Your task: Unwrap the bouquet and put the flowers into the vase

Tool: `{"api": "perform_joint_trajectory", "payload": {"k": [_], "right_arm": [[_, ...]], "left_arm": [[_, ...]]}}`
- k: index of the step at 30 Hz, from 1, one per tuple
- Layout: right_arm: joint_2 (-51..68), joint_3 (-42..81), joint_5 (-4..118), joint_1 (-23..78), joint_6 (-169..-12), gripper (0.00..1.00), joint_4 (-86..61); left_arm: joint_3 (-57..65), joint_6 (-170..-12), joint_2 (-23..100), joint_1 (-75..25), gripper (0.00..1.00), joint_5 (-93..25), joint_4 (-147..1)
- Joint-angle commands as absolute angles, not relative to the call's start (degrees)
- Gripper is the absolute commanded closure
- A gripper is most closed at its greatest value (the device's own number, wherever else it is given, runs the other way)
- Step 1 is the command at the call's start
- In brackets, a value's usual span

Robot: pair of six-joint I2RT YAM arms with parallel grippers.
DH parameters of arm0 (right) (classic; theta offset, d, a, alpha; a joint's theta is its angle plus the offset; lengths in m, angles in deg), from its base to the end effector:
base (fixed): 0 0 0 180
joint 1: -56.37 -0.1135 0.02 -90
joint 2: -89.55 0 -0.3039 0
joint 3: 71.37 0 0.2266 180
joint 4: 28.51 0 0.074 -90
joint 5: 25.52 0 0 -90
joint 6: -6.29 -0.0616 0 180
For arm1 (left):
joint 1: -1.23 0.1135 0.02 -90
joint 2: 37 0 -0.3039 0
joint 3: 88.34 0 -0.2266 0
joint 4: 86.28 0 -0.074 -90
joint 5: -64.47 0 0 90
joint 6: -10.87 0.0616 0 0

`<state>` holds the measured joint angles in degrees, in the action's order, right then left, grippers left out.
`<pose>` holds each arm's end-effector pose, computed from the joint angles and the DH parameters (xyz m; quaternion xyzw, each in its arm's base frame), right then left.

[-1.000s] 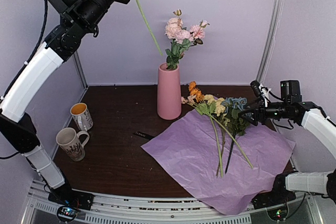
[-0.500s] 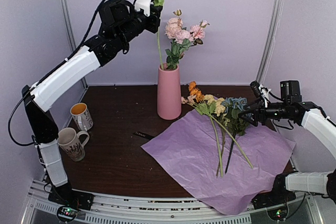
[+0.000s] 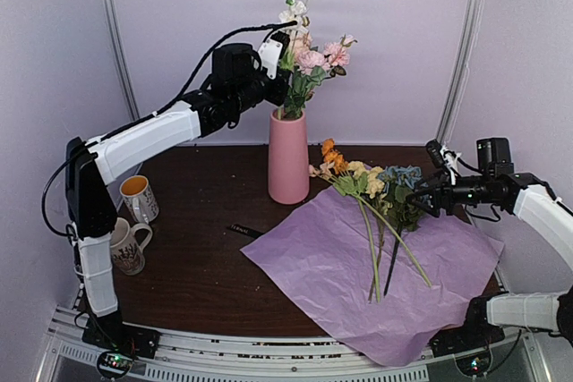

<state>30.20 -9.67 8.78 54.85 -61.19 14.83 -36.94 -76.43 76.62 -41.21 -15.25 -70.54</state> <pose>0.1721 0.0555 0.3129 -0.3571 0.7465 0.3511 0.4381 0.3729 -0.3261 0.4487 0.2140 0.6788 -0.1778 0.6796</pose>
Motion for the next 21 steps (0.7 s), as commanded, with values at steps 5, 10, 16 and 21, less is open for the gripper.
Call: {"api": "perform_joint_trajectory", "payload": {"k": [5,10,16,21], "right_arm": [[29.04,-8.66,7.03,55.14,-60.51,0.31,15.93],[29.0,-8.61,7.07,55.14,-60.42,0.3,16.16],[29.04,-8.76,9.15,55.08,-61.49,0.31,15.12],[27.77,-8.44,11.55,55.14,-62.54,0.31,14.5]], "left_arm": [[-35.24,-81.25,78.15,-40.77,0.47,-13.53,-70.48],[-30.92,-83.78,74.82,-40.8,0.25,-14.6,-68.86],[-8.25,-88.79,61.77,-41.17,0.2,-16.31,-79.32],[2.27,-89.53,53.4,-41.91,0.2,-14.46,-80.93]]}}
